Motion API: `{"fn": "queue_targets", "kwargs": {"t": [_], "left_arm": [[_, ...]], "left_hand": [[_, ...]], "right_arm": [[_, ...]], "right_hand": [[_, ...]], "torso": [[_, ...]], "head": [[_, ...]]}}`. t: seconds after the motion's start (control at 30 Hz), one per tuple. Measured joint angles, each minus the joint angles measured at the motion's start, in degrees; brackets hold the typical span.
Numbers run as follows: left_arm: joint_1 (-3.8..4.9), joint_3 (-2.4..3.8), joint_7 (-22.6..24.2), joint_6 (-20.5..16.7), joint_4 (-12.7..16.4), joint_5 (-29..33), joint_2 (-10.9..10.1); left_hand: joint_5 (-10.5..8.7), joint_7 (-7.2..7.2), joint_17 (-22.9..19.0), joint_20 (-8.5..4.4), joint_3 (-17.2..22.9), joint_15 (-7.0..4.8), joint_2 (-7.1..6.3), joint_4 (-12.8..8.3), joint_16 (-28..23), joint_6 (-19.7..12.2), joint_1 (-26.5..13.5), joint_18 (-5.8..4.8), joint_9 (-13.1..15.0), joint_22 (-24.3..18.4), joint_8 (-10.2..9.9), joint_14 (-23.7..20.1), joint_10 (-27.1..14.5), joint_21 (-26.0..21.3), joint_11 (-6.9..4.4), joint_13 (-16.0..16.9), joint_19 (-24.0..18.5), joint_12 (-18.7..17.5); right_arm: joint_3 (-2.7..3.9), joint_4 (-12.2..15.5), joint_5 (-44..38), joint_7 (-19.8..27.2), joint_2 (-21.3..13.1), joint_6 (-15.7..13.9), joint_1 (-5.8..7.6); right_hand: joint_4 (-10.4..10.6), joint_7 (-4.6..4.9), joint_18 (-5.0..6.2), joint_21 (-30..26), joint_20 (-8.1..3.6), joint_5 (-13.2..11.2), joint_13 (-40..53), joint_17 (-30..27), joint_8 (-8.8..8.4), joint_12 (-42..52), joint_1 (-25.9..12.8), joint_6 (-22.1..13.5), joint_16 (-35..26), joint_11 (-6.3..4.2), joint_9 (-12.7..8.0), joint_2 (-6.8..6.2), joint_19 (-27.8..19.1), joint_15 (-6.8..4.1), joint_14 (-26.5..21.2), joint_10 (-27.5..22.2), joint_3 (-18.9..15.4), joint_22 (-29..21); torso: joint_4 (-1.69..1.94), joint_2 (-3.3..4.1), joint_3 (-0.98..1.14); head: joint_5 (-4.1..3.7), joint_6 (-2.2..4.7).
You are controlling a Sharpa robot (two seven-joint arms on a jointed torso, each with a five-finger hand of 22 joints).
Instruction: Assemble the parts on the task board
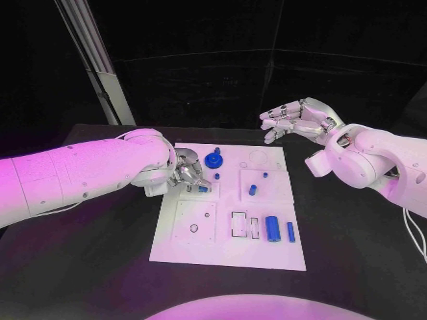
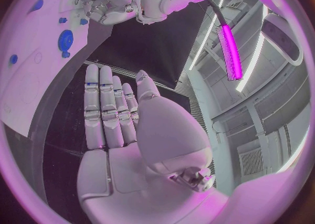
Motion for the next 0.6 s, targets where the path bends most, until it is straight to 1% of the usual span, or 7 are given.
{"fn": "queue_targets", "kwargs": {"t": [0.1, 0.13, 0.17, 0.33, 0.47, 0.53, 0.6], "left_arm": [[-0.17, 0.0, 0.0, -0.7, 0.4, -0.6, -0.5], [-0.27, 0.0, 0.0, -1.0, 0.5, -0.8, -0.6], [-0.4, -0.02, 0.0, -1.3, 0.6, -1.2, -0.7], [-0.98, -0.05, 0.0, -2.7, 1.0, -2.8, -1.0], [-1.4, -0.06, 0.0, -3.9, 1.0, -4.3, -1.0], [-1.57, -0.07, 0.0, -4.4, 1.0, -4.9, -1.0], [-1.72, -0.08, 0.0, -4.8, 1.0, -5.5, -0.9]], "left_hand": [[0.0, 0.0, 0.0, 0.0, 0.0, 0.0, -0.04, 0.0, 0.0, 0.0, 0.0, 0.0, 0.1, 0.0, 0.0, 0.0, 0.0, 0.0, 0.0, -0.1, 0.0, 0.0], [0.0, 0.0, 0.0, 0.0, 0.0, 0.0, -0.12, 0.0, 0.0, 0.0, -0.1, 0.0, 0.1, 0.0, 0.0, 0.0, 0.0, 0.0, 0.0, -0.2, 0.0, 0.0], [0.0, 0.01, 0.0, 0.0, 0.1, 0.0, -0.27, 0.0, 0.0, 0.0, -0.3, 0.0, 0.1, 0.0, 0.0, 0.0, 0.0, 0.0, 0.0, -0.3, 0.0, 0.0], [-0.01, 0.01, 0.0, 0.0, 0.8, 0.0, -0.42, -0.5, 0.0, 0.0, -0.4, 0.0, 0.1, 0.1, 0.2, 0.0, 0.0, 0.0, 0.0, -0.6, 0.0, -0.3], [-0.01, 0.02, 0.0, 0.0, 1.0, 0.0, -0.65, -0.7, 0.0, 0.0, -0.7, 0.0, 0.1, 0.3, 0.2, 0.0, 0.0, 0.0, 0.0, -0.6, 0.0, -0.3], [-0.02, 0.02, 0.0, 0.0, 1.6, 0.0, -0.8, -1.3, 0.0, 0.0, -0.8, 0.0, 0.1, 0.3, 0.2, 0.0, 0.0, 0.0, 0.0, -0.6, 0.0, -0.3], [-0.02, 0.04, 0.0, 0.0, 1.7, 0.0, -0.74, -1.4, 0.0, 0.0, -1.0, 0.0, 0.2, 0.4, 0.3, 0.0, 0.0, 0.0, 0.01, -0.6, 0.0, -0.3]], "right_arm": [[0.0, -0.1, -0.4, -0.1, 0.0, 0.0, 0.0], [0.0, -0.1, -0.5, -0.2, 0.0, 0.0, 0.0], [0.0, -0.2, -0.7, -0.2, 0.0, 0.0, 0.0], [-0.01, -0.2, -1.4, -0.4, -0.1, 0.0, -0.01], [-0.01, -0.1, -1.8, -0.4, -0.1, -0.1, -0.01], [-0.01, -0.1, -2.1, -0.5, -0.1, -0.1, -0.01], [-0.01, -0.1, -2.5, -0.5, -0.2, -0.2, -0.01]], "right_hand": [[0.0, 0.02, 0.0, 0.0, 0.0, 0.0, 0.0, 0.0, 0.0, 0.0, 0.0, 0.0, 0.0, 0.0, 0.0, 0.0, 0.0, 0.01, 0.0, 0.0, 0.0, -0.1], [0.0, 0.21, 0.0, 0.0, 0.0, 0.0, 0.0, -0.1, 0.0, 0.0, 0.0, -0.2, 0.0, 0.0, 0.0, 0.0, 0.0, 0.14, -0.1, 0.0, 0.0, -0.1], [0.0, 0.21, 0.0, 0.0, 0.0, 0.0, 0.0, -0.1, 0.0, -0.2, -0.2, -0.2, -0.2, 0.13, 0.0, 0.16, 0.0, 0.22, -0.2, -0.1, 0.0, -0.1], [0.2, 0.21, 0.0, -0.3, 0.0, 0.0, 0.0, -0.1, 0.0, -0.2, -0.6, -0.6, -0.3, 0.42, -0.1, 0.0, 0.0, 0.23, -0.2, -0.4, -0.2, -0.2], [0.2, 0.21, -0.01, -0.3, 0.0, 0.0, 0.0, -0.1, 0.0, -0.2, -0.6, -0.6, -0.3, 0.42, -0.1, 0.0, 0.0, 0.22, -0.2, -0.4, -0.2, -0.2], [0.2, 0.21, 0.0, -0.3, 0.0, 0.0, 0.0, -0.2, 0.0, -0.2, -0.6, -0.6, -0.3, 0.42, -0.1, 0.0, 0.0, 0.25, -0.2, -0.4, -0.2, -0.3], [0.2, 0.3, 0.0, -0.3, 0.0, 0.0, 0.0, -0.2, 0.0, -0.2, -0.6, -0.7, -0.3, 0.41, -0.1, 0.0, 0.0, 0.43, -0.4, -0.4, -0.2, -0.3]], "torso": [[0.04, 0.0, -0.03], [0.05, 0.0, -0.03], [0.05, -0.01, -0.03], [0.1, -0.08, -0.01], [0.1, -0.08, 0.02], [0.03, -0.07, 0.03], [-0.05, -0.05, 0.05]], "head": [[0.1, -0.07], [0.14, -0.1], [0.15, -0.12], [0.33, -0.29], [0.44, -0.3], [0.54, -0.27], [0.59, -0.25]]}}
